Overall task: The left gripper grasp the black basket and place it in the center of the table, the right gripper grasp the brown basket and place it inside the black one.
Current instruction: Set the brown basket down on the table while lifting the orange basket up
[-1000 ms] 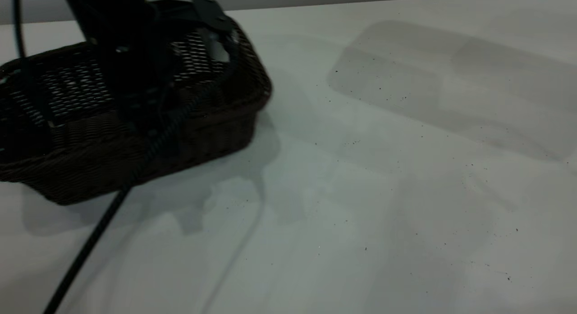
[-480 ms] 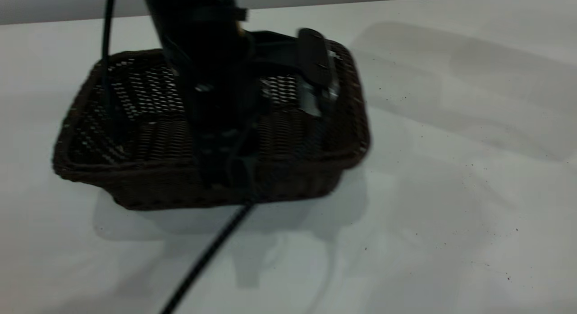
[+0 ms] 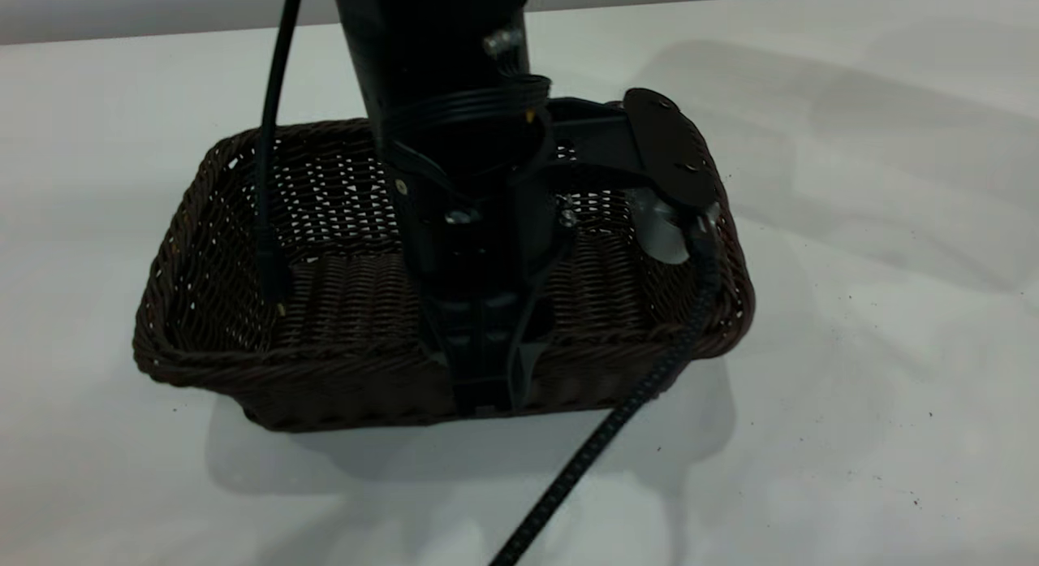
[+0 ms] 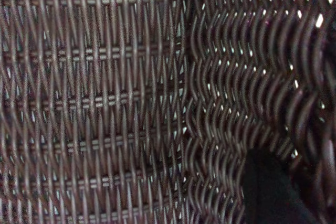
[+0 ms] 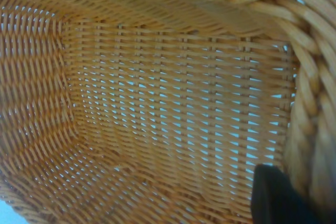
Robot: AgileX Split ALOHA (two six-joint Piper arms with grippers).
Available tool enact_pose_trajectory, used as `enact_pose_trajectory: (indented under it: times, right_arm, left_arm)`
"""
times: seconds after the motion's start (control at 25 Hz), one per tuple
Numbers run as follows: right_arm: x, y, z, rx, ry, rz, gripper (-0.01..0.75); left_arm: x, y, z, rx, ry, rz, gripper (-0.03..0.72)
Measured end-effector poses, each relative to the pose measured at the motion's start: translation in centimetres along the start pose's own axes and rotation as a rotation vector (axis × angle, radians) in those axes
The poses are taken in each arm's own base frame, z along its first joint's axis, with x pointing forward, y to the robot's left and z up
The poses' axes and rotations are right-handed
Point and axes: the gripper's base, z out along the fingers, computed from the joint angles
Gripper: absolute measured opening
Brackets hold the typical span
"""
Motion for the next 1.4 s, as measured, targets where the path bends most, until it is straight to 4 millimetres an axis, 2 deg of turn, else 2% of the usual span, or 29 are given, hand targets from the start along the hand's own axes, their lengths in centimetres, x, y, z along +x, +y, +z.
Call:
enact_pose_trajectory:
  times: [1.12,1.4]
  right_arm:
    - [0.05,0.03,0.00,-0.003,0.005,-0.005,0.115]
    - [0.06,0.04,0.00,-0.004,0.007,-0.005,0.115]
  left_arm:
    - [0.12,-0.04,0.00,0.005,0.013,0.091,0.185]
    - [0.07,-0.10,0.00,0.012,0.007,0.088,0.271]
